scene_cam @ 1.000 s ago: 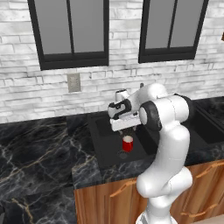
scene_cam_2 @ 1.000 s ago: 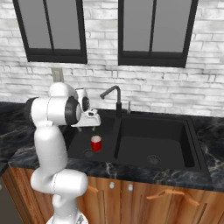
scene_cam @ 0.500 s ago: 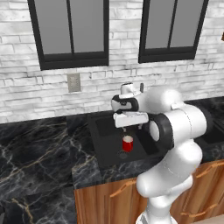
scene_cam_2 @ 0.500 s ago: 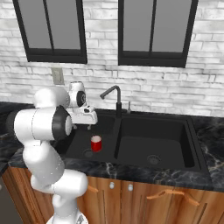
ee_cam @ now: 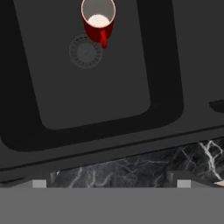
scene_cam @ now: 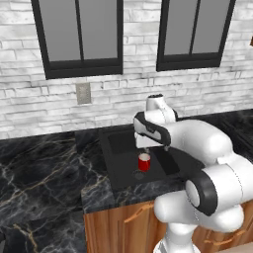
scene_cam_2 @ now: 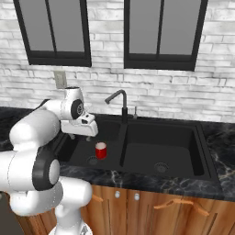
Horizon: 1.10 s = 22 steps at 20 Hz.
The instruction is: Place the mug in the left basin and the cup in the right basin of the sink.
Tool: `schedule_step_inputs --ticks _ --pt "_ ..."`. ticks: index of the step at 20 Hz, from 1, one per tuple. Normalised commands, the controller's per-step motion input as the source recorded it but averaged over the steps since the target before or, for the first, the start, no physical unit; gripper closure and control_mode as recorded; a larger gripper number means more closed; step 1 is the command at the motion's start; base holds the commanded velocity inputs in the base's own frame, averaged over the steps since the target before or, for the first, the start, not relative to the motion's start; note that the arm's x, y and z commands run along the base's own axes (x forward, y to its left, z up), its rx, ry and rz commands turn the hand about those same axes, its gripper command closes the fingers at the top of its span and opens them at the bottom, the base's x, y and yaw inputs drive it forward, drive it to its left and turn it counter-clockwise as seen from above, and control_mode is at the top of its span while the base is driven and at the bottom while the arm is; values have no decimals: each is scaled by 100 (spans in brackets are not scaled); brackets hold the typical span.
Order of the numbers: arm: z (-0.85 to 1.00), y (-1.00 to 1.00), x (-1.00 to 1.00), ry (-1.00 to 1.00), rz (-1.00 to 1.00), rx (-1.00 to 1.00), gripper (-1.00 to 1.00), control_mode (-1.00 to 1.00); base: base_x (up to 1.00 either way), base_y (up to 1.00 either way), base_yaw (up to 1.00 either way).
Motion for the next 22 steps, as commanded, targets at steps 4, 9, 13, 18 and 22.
schedule_step_inputs --ticks 4,9,13,18,22 --pt "12 0 -67 -3 0 3 -100 -100 0 0 0" --pt "0 0 -2 0 0 0 -100 -100 0 0 0" --pt "0 0 0 0 0 0 -100 -100 0 0 0" --pt "0 0 0 0 0 0 -100 100 -1 -37 7" --pt "0 0 0 0 0 0 -100 100 5 -49 7"
